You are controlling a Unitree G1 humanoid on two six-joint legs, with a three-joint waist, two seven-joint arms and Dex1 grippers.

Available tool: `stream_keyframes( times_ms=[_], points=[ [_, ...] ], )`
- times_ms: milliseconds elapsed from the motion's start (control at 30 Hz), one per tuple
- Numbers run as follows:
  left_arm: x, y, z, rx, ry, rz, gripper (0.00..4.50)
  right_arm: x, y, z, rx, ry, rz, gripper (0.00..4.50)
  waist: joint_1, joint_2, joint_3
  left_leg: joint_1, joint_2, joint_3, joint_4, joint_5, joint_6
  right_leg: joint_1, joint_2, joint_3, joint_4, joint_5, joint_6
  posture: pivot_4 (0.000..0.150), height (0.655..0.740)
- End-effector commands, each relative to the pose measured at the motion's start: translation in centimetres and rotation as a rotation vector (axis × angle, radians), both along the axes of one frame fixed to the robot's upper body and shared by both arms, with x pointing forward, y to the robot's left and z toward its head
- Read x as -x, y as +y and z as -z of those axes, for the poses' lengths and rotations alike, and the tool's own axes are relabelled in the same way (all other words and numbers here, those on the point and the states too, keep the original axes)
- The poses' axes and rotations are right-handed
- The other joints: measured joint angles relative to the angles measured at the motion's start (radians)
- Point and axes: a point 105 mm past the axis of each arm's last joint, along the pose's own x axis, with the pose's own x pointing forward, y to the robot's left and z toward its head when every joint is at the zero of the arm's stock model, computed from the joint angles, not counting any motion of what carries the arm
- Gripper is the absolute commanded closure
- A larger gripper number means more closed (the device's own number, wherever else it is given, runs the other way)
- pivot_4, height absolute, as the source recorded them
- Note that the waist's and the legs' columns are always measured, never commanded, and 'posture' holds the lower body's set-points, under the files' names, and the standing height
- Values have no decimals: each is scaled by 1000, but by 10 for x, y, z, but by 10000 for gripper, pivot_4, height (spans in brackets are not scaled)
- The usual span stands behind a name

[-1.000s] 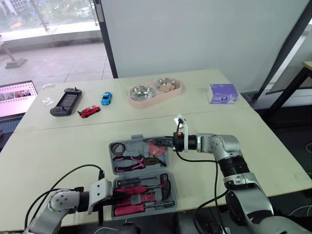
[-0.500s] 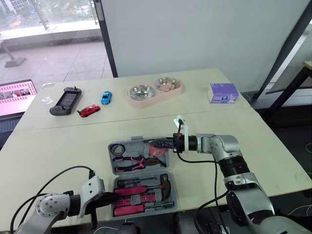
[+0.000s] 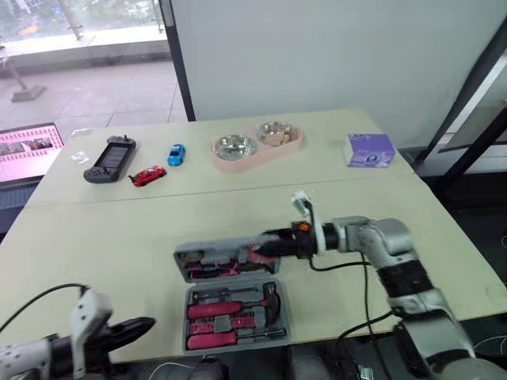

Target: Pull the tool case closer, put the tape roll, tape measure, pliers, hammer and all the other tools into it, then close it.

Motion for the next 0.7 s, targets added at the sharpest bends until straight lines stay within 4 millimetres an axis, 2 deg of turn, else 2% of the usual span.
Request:
stream_keyframes(
  times_ms=[33,167,233,300,333,467,500,600,700],
  points=[
    [-2,15,-12,-21,-39,-21,45000,52,3,-10,49,-65,-216,1004,12,-2,2,0,0,0,0,0,0,0,0,0,0,0,0,1500,7360],
    [-2,18,-24,-11,-69,-1,45000,65,-14,-49,7,-122,-215,1004,10,-8,7,0,0,1,2,0,0,1,-1,0,0,-3,-3,1500,7360],
    [-3,16,-29,20,-79,12,45000,60,-23,-62,2,-184,-160,1004,9,-10,7,1,0,1,3,0,0,1,-1,0,-1,-3,-2,1500,7360],
    [-2,15,-30,20,-73,34,45000,52,-30,-66,22,-246,-87,1004,11,-12,7,1,0,1,2,0,0,1,0,-1,-1,-3,-2,1500,7360],
    [-2,14,-30,17,-72,49,45000,50,-33,-66,31,-269,-62,1004,12,-12,7,1,0,1,2,0,0,1,0,-1,0,-3,-3,1500,7360],
    [-6,4,-44,49,-95,103,45000,28,-60,-42,202,-575,85,1004,23,-15,8,0,0,1,1,0,0,1,-1,-1,-1,-2,-3,1500,7360],
    [-7,3,-46,39,-98,106,45000,26,-64,-39,220,-611,90,1004,28,-15,9,-1,0,2,1,0,0,1,-1,-1,-1,-2,-3,1500,7360],
    [-13,-7,-66,50,-172,123,45000,26,-81,-26,300,-721,95,1004,34,-16,11,0,-1,4,2,0,0,1,-2,0,-1,-2,-3,1500,7360],
    [-16,-12,-78,53,-204,119,45000,33,-91,-19,318,-747,87,1004,35,-17,12,1,-1,4,2,0,0,2,-2,0,-1,-2,-4,1500,7360]
  ],
)
